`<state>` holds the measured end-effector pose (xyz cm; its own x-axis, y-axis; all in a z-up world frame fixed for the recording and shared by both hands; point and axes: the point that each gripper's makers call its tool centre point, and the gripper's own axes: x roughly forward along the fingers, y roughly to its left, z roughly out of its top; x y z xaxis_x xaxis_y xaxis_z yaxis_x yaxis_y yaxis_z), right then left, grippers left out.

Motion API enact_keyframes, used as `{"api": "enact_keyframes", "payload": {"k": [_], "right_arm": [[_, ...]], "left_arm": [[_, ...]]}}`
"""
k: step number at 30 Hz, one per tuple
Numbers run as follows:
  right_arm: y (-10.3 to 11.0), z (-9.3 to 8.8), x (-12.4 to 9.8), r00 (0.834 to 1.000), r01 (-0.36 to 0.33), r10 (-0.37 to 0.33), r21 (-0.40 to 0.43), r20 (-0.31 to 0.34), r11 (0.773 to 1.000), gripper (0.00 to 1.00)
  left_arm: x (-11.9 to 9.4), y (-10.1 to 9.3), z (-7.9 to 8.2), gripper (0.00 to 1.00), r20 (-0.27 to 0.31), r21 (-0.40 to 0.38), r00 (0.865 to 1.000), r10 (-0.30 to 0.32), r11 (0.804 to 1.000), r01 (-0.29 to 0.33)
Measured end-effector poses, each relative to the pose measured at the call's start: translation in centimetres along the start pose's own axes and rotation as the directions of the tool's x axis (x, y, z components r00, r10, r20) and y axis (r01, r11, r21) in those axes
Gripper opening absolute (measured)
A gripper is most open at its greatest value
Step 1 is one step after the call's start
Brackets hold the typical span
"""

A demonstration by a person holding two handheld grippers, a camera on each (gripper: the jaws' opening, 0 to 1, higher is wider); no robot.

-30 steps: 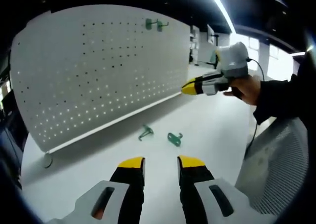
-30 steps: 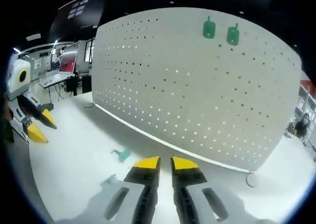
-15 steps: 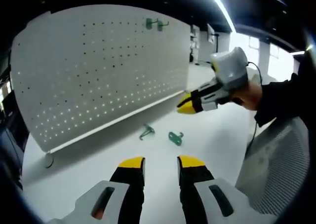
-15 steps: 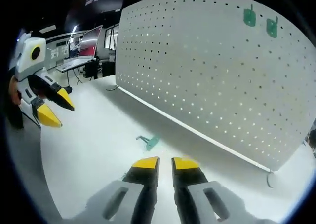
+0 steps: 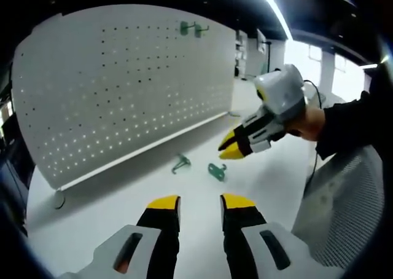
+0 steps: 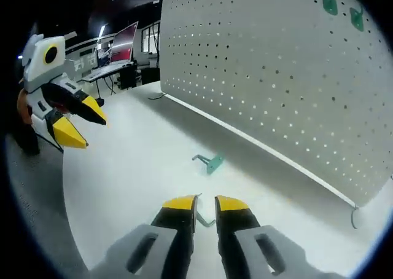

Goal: Insert the hook assembly into the mounting plate slot until the hook locks in place.

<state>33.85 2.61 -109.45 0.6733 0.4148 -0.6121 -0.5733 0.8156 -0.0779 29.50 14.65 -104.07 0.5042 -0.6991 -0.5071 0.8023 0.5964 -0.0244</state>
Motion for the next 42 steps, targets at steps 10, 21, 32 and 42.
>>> {"api": "enact_keyframes", "payload": {"k": [10, 21, 32, 42], "right_arm": [[0.4, -2.0, 1.1, 0.997, -0.020, 0.016, -0.058, -0.074, 0.998, 0.10], [1.0, -3.0, 2.1, 0.992, -0.068, 0.058, -0.090, -0.112, 0.994, 0.10], [2.2, -2.7, 2.3, 0.989, -0.115, 0.102, -0.125, -0.106, 0.985, 0.03], [3.2, -2.3, 2.2, 0.986, -0.142, 0.127, -0.159, -0.104, 0.977, 0.01]], "left_arm": [[0.0, -0.2, -0.1, 0.27, -0.002, 0.002, 1.000, -0.005, 1.000, 0.005], [0.1, -0.3, -0.1, 0.26, -0.004, -0.001, 1.000, -0.011, 1.000, 0.011], [0.1, -0.3, -0.2, 0.26, -0.009, -0.005, 1.000, -0.012, 1.000, 0.012], [0.1, -0.3, -0.2, 0.26, -0.008, -0.004, 1.000, -0.014, 1.000, 0.014]]}}
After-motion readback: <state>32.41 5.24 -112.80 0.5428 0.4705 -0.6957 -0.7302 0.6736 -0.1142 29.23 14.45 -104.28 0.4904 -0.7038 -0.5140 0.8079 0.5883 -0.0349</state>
